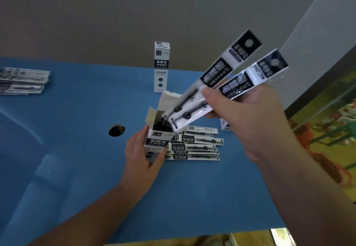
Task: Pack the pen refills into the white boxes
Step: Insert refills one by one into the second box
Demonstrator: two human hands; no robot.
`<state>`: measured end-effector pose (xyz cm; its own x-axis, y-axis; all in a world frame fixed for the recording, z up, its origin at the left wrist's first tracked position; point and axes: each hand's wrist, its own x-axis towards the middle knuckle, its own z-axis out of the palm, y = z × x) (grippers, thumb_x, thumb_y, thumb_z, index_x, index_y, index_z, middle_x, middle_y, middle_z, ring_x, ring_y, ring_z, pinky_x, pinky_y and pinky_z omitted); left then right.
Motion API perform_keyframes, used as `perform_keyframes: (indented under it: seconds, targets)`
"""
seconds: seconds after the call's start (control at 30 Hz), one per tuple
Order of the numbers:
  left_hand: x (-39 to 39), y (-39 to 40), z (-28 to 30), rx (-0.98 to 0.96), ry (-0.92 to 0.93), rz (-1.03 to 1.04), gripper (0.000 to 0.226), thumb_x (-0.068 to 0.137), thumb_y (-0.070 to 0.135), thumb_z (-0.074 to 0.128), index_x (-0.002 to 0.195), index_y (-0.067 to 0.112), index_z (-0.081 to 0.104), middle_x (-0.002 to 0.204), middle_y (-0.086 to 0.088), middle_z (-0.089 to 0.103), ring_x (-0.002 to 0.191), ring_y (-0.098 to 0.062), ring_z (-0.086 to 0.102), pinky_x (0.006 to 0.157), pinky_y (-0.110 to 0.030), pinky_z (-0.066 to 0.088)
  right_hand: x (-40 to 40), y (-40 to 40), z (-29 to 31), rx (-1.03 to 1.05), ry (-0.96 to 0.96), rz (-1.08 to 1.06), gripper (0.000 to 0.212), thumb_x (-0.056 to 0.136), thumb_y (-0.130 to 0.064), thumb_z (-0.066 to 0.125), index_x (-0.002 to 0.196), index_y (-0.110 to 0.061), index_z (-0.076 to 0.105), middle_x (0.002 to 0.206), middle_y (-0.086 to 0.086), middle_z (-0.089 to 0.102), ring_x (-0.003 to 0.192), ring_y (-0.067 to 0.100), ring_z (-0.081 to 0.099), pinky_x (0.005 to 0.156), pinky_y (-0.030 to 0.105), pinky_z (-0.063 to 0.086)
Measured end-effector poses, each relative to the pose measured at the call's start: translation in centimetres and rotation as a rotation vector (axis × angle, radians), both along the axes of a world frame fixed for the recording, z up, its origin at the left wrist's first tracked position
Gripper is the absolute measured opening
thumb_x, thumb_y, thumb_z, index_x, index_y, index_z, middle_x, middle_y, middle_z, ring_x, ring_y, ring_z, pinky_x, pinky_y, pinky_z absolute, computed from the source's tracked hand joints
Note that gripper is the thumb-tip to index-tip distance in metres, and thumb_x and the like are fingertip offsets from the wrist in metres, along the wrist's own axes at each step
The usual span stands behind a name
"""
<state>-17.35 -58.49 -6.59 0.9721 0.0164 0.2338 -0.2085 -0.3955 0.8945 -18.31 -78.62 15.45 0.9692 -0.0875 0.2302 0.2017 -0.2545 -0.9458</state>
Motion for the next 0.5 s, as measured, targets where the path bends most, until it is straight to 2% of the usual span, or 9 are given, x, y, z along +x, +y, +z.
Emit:
perform_keyframes:
  seconds: [0.13, 0.23, 0.3, 0.4, 0.5]
  targets:
    - [-0.3, -0.1, 0.1, 0.090, -0.033, 0.015, 0.062, 0.093, 0.036, 0.070, 0.144, 0.003, 0.053, 0.136, -0.011, 0.052, 0.132, -0.025, 0.044, 0.112, -0.053, 0.042, 0.0, 1.4, -0.1, -0.201, 0.005, -0.066, 0.021, 0.083, -0.033, 0.072, 0.084, -0.013, 0.073, 0.071, 0.009, 0.075, 0.064, 0.034, 0.072, 0.057, 0.054, 0.058]
    - [-0.4, -0.3, 0.4, 0.120, -0.067, 0.007, 0.069, 0.090, 0.040, 0.069, 0.145, 0.001, 0.052, 0.137, -0.013, 0.053, 0.132, -0.027, 0.045, 0.113, -0.052, 0.042, 0.4, 2.2, 0.0, -0.246, 0.016, -0.099, 0.026, 0.083, -0.033, 0.071, 0.084, -0.008, 0.071, 0.071, 0.011, 0.074, 0.064, 0.034, 0.072, 0.056, 0.053, 0.055]
    - [-0.6, -0.3, 0.6, 0.108, -0.070, -0.001, 0.074, 0.090, 0.047, 0.063, 0.148, 0.002, 0.049, 0.139, -0.013, 0.052, 0.134, -0.030, 0.046, 0.114, -0.056, 0.042, 0.4, 2.8, -0.3, -0.236, 0.041, -0.114, 0.025, 0.085, -0.031, 0.072, 0.081, -0.006, 0.072, 0.070, 0.009, 0.074, 0.064, 0.030, 0.073, 0.056, 0.048, 0.057]
    - [-0.8, -0.3, 0.8, 0.077, -0.057, 0.000, 0.078, 0.090, 0.050, 0.060, 0.151, 0.004, 0.045, 0.142, -0.013, 0.049, 0.136, -0.029, 0.043, 0.116, -0.057, 0.041, 0.2, 3.9, -1.4, -0.267, 0.077, -0.135, 0.024, 0.084, -0.032, 0.076, 0.072, -0.011, 0.072, 0.062, -0.002, 0.072, 0.055, 0.014, 0.070, 0.051, 0.033, 0.056]
    - [-0.7, -0.4, 0.9, 0.097, -0.067, 0.002, 0.076, 0.089, 0.049, 0.059, 0.148, 0.002, 0.049, 0.139, -0.016, 0.053, 0.132, -0.033, 0.046, 0.111, -0.062, 0.042, -0.1, 4.8, -2.6, -0.312, 0.192, -0.049, 0.021, 0.079, -0.036, 0.082, 0.075, -0.019, 0.070, 0.066, -0.008, 0.072, 0.056, 0.003, 0.066, 0.048, 0.018, 0.051]
